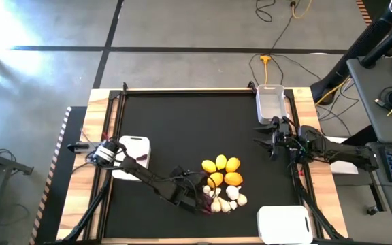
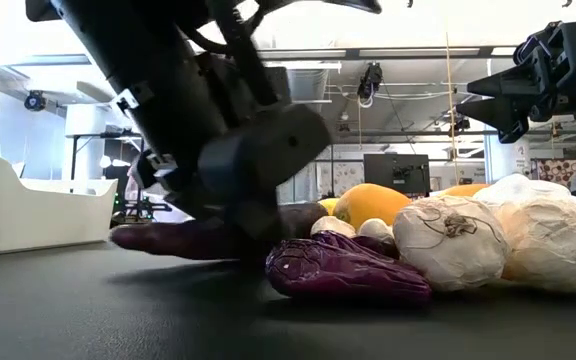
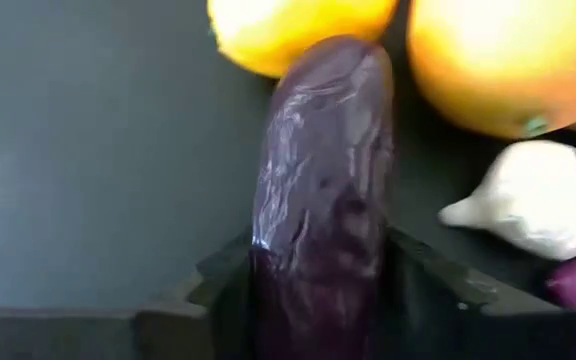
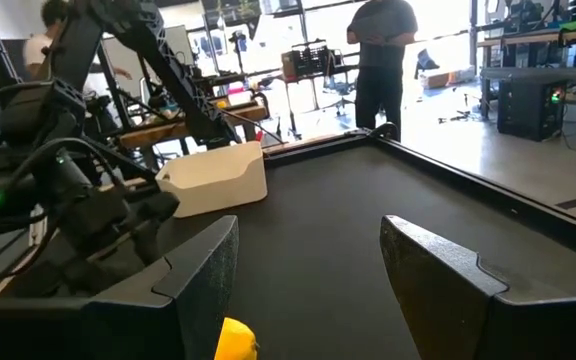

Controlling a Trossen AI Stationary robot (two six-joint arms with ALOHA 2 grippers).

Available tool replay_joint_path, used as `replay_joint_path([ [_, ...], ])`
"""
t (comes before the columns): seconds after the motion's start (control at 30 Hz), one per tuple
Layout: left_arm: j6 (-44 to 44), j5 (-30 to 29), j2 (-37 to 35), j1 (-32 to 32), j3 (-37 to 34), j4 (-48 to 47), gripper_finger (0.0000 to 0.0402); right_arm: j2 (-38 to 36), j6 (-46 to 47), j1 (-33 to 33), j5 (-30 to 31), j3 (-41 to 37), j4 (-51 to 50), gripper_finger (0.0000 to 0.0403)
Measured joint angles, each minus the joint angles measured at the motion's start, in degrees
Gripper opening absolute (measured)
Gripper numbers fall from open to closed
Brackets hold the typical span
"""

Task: Sort produce into baskets
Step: Put the eggplant into the top white bin

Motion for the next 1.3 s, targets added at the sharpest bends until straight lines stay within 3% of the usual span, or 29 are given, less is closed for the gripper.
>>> replay_joint_path([
  [0.2,0.0,0.0,-4.0,0.0,-3.9,-0.4,0.0118,0.0,0.0,0.0,0.0,0.0,0.0,0.0238],
  [0.53,0.0,-1.3,-18.2,-0.1,-12.8,-2.9,0.0131,0.0,0.0,0.0,0.0,0.0,0.0,0.0238],
  [0.67,-1.2,-1.2,-26.6,-0.2,-15.9,-10.8,0.0131,0.0,0.0,0.0,0.0,0.0,0.0,0.0238],
  [0.83,-10.0,1.1,-36.8,-0.2,-17.8,-27.9,0.0131,0.0,0.0,0.0,0.0,0.0,0.0,0.0238],
  [1.0,-20.2,4.3,-42.5,-0.3,-20.9,-39.7,0.013,0.0,0.0,0.0,0.0,0.0,0.0,0.0238],
  [1.3,-32.7,13.7,-45.4,-0.2,-34.1,-40.6,0.013,0.0,0.0,0.0,0.0,0.0,0.0,0.0238],
])
